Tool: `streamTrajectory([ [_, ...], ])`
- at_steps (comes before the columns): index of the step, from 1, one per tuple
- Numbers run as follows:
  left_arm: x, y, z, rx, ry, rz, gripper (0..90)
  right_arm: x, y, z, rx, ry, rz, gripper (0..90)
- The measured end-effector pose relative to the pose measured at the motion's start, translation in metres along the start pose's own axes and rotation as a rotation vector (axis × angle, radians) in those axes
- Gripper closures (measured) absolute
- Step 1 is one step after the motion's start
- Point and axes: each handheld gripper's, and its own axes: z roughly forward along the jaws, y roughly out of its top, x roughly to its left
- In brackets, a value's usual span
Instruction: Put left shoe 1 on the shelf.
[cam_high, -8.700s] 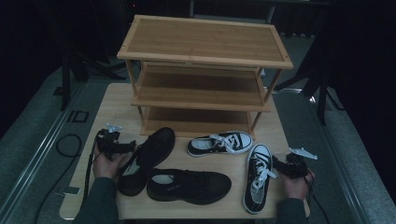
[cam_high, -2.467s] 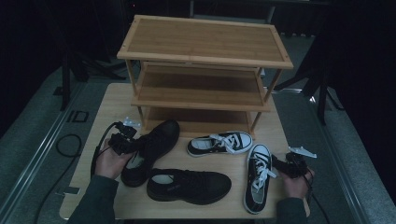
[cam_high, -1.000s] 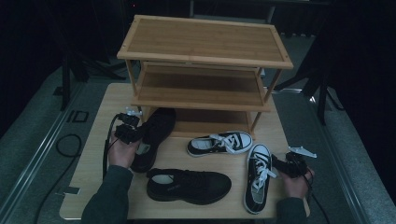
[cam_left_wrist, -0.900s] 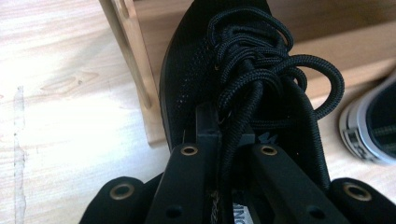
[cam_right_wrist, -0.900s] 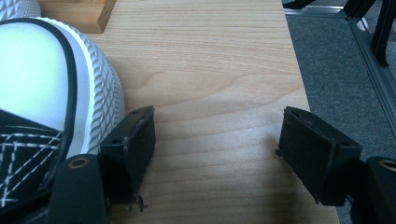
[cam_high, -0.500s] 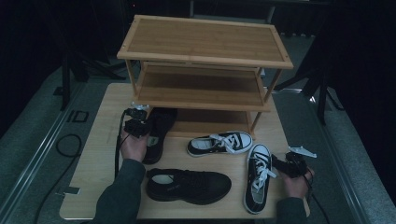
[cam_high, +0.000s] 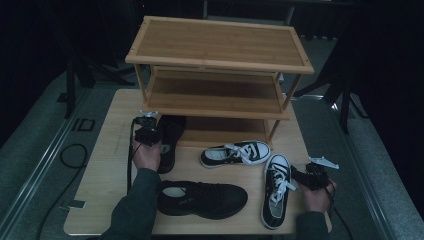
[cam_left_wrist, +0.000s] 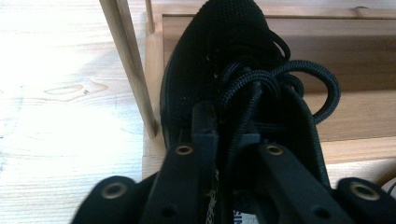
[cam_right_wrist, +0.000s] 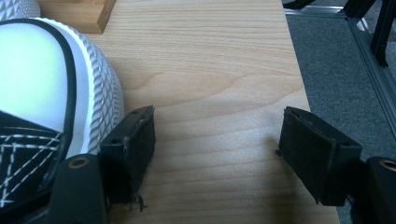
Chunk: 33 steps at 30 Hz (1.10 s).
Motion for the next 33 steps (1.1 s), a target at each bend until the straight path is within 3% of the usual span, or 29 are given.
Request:
streamTrajectory([
  [4, 0.003, -0.003, -0.001, 0.015, -0.011, 0.050, 70.9, 0.000, 0.000, 0.000, 0.000, 0.000, 0.000, 26.9],
  [9, 0.006, -0.003, -0.008, 0.014, -0.047, 0.063, 65.1, 0.000, 0.000, 0.000, 0.000, -0.001, 0.000, 26.9],
  [17, 0.008, -0.001, -0.023, 0.026, -0.084, 0.106, 64.3, 0.000, 0.000, 0.000, 0.000, -0.001, 0.001, 26.9],
  [23, 0.012, -0.004, -0.040, 0.021, -0.156, 0.148, 63.5, 0.000, 0.000, 0.000, 0.000, -0.001, 0.001, 26.9],
  [26, 0.011, -0.008, -0.049, 0.012, -0.170, 0.172, 63.6, 0.000, 0.000, 0.000, 0.000, -0.001, 0.000, 26.9],
  [33, 0.019, -0.014, -0.071, -0.012, -0.212, 0.165, 62.9, 0.000, 0.000, 0.000, 0.000, -0.001, 0.000, 26.9],
])
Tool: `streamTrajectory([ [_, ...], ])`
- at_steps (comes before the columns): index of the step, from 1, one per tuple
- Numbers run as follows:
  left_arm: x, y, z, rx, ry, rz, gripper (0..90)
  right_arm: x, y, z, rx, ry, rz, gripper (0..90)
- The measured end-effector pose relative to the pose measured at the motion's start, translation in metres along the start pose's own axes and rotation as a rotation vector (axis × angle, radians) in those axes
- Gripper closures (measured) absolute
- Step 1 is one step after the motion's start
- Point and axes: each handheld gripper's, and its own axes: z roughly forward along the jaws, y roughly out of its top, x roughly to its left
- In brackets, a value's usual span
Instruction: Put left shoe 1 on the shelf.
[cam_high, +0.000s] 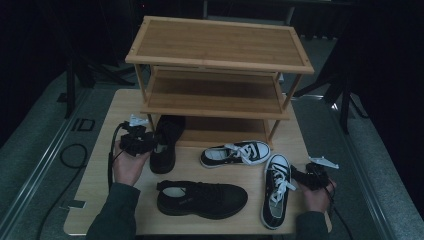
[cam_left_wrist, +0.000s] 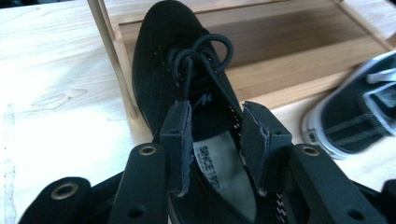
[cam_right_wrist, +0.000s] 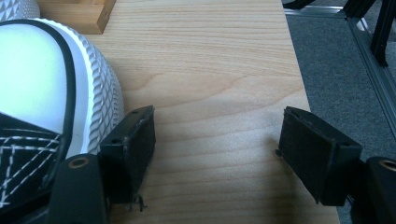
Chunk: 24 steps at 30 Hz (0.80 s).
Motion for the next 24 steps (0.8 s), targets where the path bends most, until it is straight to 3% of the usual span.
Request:
streamTrajectory([
  [6, 0.003, -0.010, -0.014, 0.015, -0.029, 0.016, 62.9, 0.000, 0.000, 0.000, 0.000, 0.000, 0.000, 26.9],
  [13, 0.012, -0.022, -0.029, -0.001, -0.042, 0.004, 63.3, 0.000, 0.000, 0.000, 0.000, 0.000, 0.000, 26.9],
  [17, 0.017, -0.030, -0.033, -0.004, -0.048, -0.015, 63.7, 0.000, 0.000, 0.000, -0.001, -0.001, 0.000, 27.0],
  [24, 0.020, -0.045, -0.029, 0.040, -0.046, -0.013, 65.6, 0.000, 0.000, 0.000, -0.001, -0.002, 0.001, 27.0],
])
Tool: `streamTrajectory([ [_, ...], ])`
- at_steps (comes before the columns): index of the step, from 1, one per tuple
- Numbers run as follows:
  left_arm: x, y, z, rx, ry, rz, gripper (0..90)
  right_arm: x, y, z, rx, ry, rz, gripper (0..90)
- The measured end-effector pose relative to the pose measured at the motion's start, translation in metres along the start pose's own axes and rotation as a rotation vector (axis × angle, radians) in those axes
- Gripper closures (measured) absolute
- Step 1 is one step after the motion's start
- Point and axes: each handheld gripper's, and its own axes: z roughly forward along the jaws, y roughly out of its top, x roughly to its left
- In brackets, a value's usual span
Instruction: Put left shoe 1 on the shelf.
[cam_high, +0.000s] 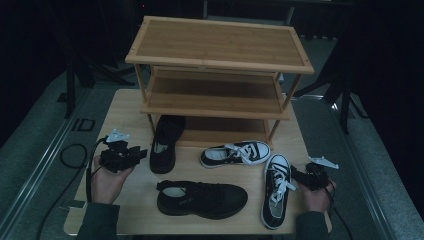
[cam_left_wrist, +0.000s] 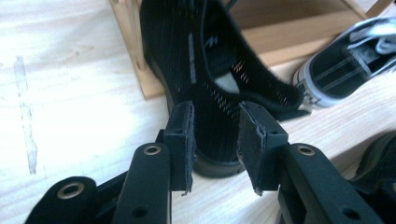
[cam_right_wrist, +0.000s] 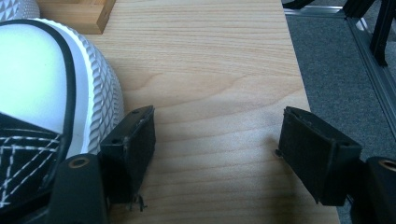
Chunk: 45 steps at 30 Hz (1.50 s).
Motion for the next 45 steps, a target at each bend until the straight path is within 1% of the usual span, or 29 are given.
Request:
streamTrajectory([
  [3, -0.001, -0.007, 0.004, 0.020, -0.007, 0.002, 65.7, 0.000, 0.000, 0.000, 0.000, 0.000, -0.001, 27.0],
  [8, -0.004, -0.017, 0.016, 0.077, -0.019, 0.010, 65.1, 0.000, 0.000, 0.000, 0.001, -0.001, 0.000, 27.0],
  [13, -0.006, -0.026, 0.023, 0.109, -0.037, 0.015, 66.6, 0.000, 0.000, 0.000, 0.001, -0.001, -0.001, 27.0],
  [15, -0.009, -0.030, 0.025, 0.120, -0.041, 0.030, 69.5, 0.000, 0.000, 0.000, 0.001, -0.001, -0.001, 27.0],
  [16, -0.011, -0.031, 0.026, 0.126, -0.044, 0.036, 72.5, 0.000, 0.000, 0.000, 0.001, -0.001, -0.002, 27.0],
  [19, -0.014, -0.036, 0.030, 0.146, -0.045, 0.053, 85.4, 0.000, 0.000, 0.000, 0.001, -0.001, -0.001, 27.0],
  [20, -0.014, -0.037, 0.032, 0.152, -0.049, 0.054, 88.0, 0.000, 0.000, 0.000, 0.001, -0.001, -0.001, 27.0],
  [23, -0.015, -0.040, 0.038, 0.174, -0.051, 0.062, 89.6, 0.000, 0.000, 0.000, 0.001, -0.001, -0.001, 27.0],
  [29, -0.019, -0.043, 0.046, 0.192, -0.061, 0.073, 89.5, 0.000, 0.000, 0.000, 0.001, -0.001, -0.001, 27.0],
  [31, -0.021, -0.044, 0.049, 0.194, -0.056, 0.077, 89.5, 0.000, 0.000, 0.000, 0.001, -0.001, -0.002, 27.0],
  [35, -0.021, -0.043, 0.052, 0.201, -0.051, 0.084, 89.3, 0.000, 0.000, 0.000, 0.001, -0.001, -0.001, 27.0],
  [41, -0.024, -0.043, 0.056, 0.206, -0.059, 0.098, 88.5, 0.000, 0.000, 0.000, 0.001, -0.001, -0.002, 27.0],
  [43, -0.023, -0.042, 0.057, 0.203, -0.047, 0.099, 88.4, 0.000, 0.000, 0.000, 0.001, -0.001, -0.001, 27.0],
  [45, -0.022, -0.040, 0.056, 0.193, -0.036, 0.089, 88.5, 0.000, 0.000, 0.000, 0.001, -0.001, -0.001, 27.0],
])
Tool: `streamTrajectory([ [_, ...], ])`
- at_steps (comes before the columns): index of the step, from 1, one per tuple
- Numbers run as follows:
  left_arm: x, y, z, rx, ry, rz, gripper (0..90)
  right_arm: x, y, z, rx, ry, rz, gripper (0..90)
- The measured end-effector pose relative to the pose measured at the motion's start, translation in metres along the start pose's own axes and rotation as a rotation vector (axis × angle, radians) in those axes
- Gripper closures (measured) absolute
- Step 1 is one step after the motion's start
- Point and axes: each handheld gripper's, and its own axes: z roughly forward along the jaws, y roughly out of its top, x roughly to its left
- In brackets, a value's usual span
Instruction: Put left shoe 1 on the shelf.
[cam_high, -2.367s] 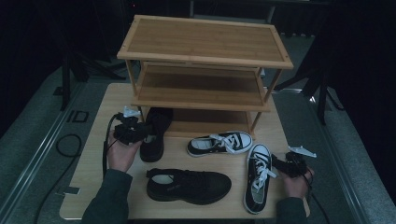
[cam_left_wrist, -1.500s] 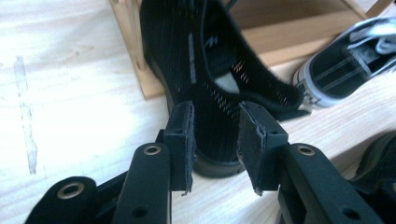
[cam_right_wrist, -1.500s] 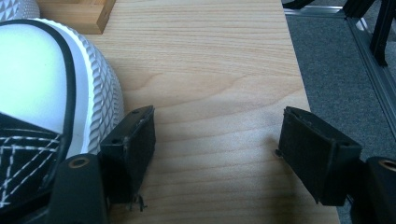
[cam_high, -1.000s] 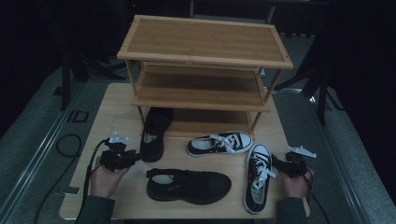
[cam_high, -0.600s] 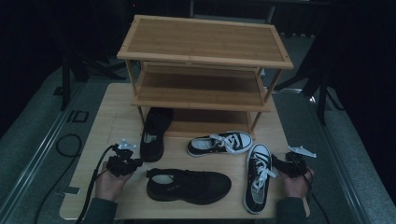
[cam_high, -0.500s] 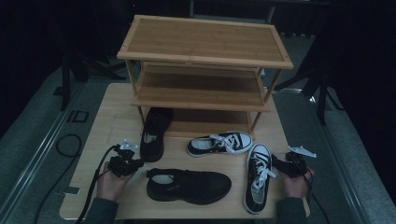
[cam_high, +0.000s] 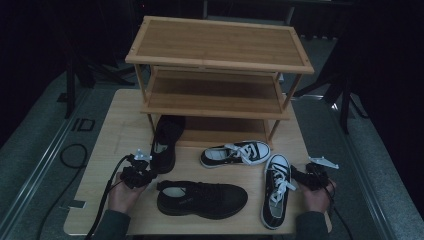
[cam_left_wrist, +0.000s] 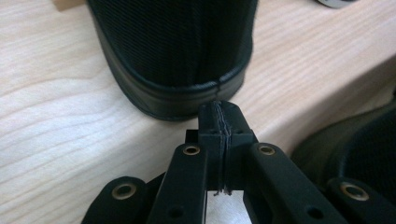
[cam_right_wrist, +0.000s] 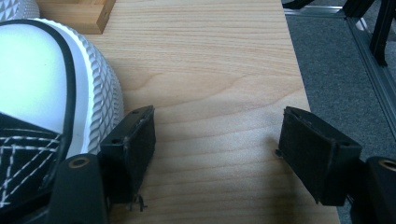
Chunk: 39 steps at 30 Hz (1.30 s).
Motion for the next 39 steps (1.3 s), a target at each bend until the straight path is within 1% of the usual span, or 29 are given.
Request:
streamTrajectory([
  [1, 0.001, 0.001, -0.001, -0.005, 0.002, -0.006, 88.5, 0.000, 0.000, 0.000, 0.000, 0.000, 0.000, 27.0],
  [6, 0.004, 0.001, -0.003, -0.007, 0.005, -0.007, 88.9, 0.000, 0.000, 0.000, 0.000, 0.000, 0.000, 27.0],
  [8, 0.005, 0.001, -0.004, -0.012, 0.010, -0.013, 88.9, 0.000, 0.000, 0.000, 0.000, 0.000, 0.000, 27.0],
  [10, 0.007, 0.001, -0.005, -0.016, 0.026, -0.019, 88.9, 0.000, 0.000, 0.000, 0.000, 0.000, 0.000, 27.0],
  [13, 0.011, 0.001, -0.007, -0.025, 0.047, -0.046, 88.8, 0.000, 0.000, 0.000, 0.000, 0.000, 0.000, 27.0],
  [15, 0.012, 0.001, -0.008, -0.028, 0.050, -0.053, 88.7, 0.000, 0.000, 0.000, 0.000, 0.000, 0.000, 27.0],
  [16, 0.011, 0.000, -0.008, -0.027, 0.042, -0.052, 88.7, 0.000, 0.000, 0.000, 0.000, 0.000, 0.000, 27.0],
  [19, 0.004, 0.000, -0.006, -0.014, 0.028, -0.018, 88.6, 0.000, 0.000, 0.000, 0.000, 0.000, 0.000, 27.0],
  [22, 0.000, 0.001, -0.002, -0.004, 0.018, -0.004, 88.8, 0.000, 0.000, 0.000, 0.000, 0.000, 0.000, 27.0],
  [24, -0.001, 0.002, 0.001, 0.007, 0.020, 0.002, 88.9, 0.000, 0.000, 0.000, 0.000, 0.000, 0.000, 27.0],
  [27, 0.000, 0.003, 0.002, 0.009, 0.020, -0.001, 89.0, 0.000, 0.000, 0.000, 0.000, 0.000, 0.000, 27.0],
  [29, 0.002, 0.004, -0.001, 0.000, 0.037, -0.011, 89.0, 0.000, 0.000, 0.000, 0.000, 0.000, 0.000, 27.0],
  [31, 0.004, 0.005, -0.004, -0.013, 0.034, -0.021, 88.8, 0.000, 0.000, 0.000, 0.000, 0.000, 0.000, 27.0],
  [34, 0.005, 0.010, -0.004, -0.030, 0.043, -0.021, 88.4, 0.000, 0.000, 0.000, 0.000, 0.000, 0.000, 27.0],
  [36, 0.005, 0.014, -0.005, -0.042, 0.035, -0.023, 88.5, 0.000, 0.000, 0.000, 0.000, 0.000, 0.000, 27.0],
  [37, 0.004, 0.016, -0.005, -0.044, 0.034, -0.022, 88.5, 0.000, 0.000, 0.000, 0.000, 0.000, 0.000, 27.0],
  [39, 0.002, 0.019, -0.003, -0.039, 0.045, -0.013, 88.5, 0.000, 0.000, 0.000, 0.000, 0.000, 0.000, 27.0],
])
